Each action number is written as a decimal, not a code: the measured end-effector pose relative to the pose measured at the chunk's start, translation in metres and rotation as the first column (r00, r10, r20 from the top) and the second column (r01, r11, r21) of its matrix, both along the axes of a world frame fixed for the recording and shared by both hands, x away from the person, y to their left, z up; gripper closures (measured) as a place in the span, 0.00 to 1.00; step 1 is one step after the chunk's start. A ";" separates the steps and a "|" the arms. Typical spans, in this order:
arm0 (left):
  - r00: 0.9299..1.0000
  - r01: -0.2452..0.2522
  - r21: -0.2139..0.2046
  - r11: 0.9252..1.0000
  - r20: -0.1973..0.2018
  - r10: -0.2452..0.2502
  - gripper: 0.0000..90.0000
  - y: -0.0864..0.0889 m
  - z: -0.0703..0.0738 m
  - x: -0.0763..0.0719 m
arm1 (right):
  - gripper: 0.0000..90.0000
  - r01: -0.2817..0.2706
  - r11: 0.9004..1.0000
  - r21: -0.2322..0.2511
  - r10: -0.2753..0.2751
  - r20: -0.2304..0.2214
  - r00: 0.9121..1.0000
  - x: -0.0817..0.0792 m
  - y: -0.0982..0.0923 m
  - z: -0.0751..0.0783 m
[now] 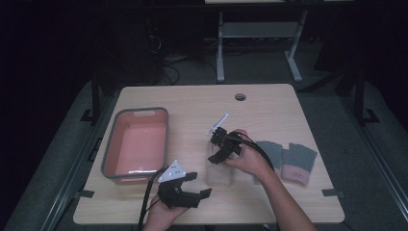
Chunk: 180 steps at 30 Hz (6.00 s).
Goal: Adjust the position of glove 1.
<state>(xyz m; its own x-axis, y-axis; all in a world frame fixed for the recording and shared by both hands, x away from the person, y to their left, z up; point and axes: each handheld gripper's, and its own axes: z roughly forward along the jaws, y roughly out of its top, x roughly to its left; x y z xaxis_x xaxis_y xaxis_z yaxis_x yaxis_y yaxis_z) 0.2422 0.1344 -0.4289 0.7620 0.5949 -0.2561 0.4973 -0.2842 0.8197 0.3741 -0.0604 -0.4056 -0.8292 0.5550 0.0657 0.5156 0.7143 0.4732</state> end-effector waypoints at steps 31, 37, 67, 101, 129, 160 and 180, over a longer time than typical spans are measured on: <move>0.953 -0.088 0.017 0.996 -0.288 0.089 0.26 -0.025 -0.015 0.064 | 0.42 0.317 0.920 0.229 -0.283 -0.170 0.944 -0.042 -0.070 -0.021; 0.936 -0.125 0.043 0.991 -0.326 0.132 0.34 -0.027 -0.020 0.072 | 0.44 0.386 0.885 0.259 -0.333 -0.226 0.915 -0.042 -0.075 -0.033; 0.883 -0.127 0.002 0.992 -0.456 0.114 0.70 -0.032 -0.040 0.093 | 0.79 0.553 0.764 0.332 -0.434 -0.370 0.822 -0.043 -0.065 -0.063; 0.874 -0.146 -0.100 0.984 -0.480 0.081 0.82 -0.026 -0.030 0.097 | 0.93 0.551 0.742 0.383 -0.384 -0.431 0.817 -0.038 -0.071 -0.050; 0.900 -0.128 -0.161 0.979 -0.434 0.046 0.81 -0.014 0.004 0.099 | 0.93 0.502 0.744 0.440 -0.345 -0.390 0.854 -0.035 -0.068 -0.014; 0.921 -0.139 -0.182 0.973 -0.385 0.060 0.82 0.010 0.047 0.108 | 0.93 0.454 0.753 0.475 -0.296 -0.371 0.880 -0.019 -0.047 0.029; 0.933 -0.155 -0.189 0.970 -0.352 0.080 0.82 0.032 0.068 0.111 | 0.93 0.410 0.770 0.490 -0.259 -0.346 0.902 -0.009 -0.026 0.051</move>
